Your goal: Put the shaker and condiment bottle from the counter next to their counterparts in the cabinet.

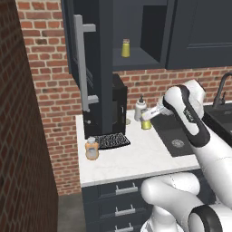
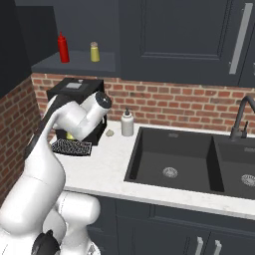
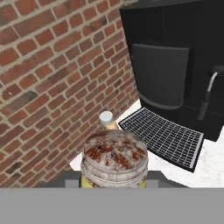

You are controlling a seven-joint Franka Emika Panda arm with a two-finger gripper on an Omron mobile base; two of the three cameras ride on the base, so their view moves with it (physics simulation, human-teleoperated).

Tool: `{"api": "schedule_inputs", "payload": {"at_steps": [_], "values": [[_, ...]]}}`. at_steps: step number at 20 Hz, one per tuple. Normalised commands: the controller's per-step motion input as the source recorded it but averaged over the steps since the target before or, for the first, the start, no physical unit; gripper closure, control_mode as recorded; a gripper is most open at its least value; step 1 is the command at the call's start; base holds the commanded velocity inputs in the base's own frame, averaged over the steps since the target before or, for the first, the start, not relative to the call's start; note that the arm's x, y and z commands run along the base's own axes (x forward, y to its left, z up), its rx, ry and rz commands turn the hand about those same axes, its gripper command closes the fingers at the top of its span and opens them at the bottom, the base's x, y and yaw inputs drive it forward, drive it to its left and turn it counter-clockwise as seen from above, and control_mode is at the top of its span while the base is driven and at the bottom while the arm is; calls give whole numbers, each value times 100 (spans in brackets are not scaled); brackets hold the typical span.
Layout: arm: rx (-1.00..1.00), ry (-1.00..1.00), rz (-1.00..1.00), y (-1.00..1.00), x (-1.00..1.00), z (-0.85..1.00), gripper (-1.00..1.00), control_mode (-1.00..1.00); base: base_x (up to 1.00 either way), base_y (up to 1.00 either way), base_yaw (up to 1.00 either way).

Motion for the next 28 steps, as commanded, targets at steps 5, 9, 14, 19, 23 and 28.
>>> {"api": "schedule_inputs", "payload": {"at_steps": [5, 9, 14, 19, 23, 28], "values": [[-1, 10, -33, 22, 0, 28, 100, -100, 0, 0, 0], [0, 1, 0, 0, 0, 0, 100, -100, 0, 0, 0], [-1, -12, -6, 0, 0, 8, 100, -100, 0, 0, 0], [-8, -30, -18, 0, 0, 44, 100, -100, 0, 0, 0], [-9, -17, -19, 0, 0, 61, 100, -100, 0, 0, 0], [-9, -14, -18, 0, 0, 71, 100, -100, 0, 0, 0]]}}
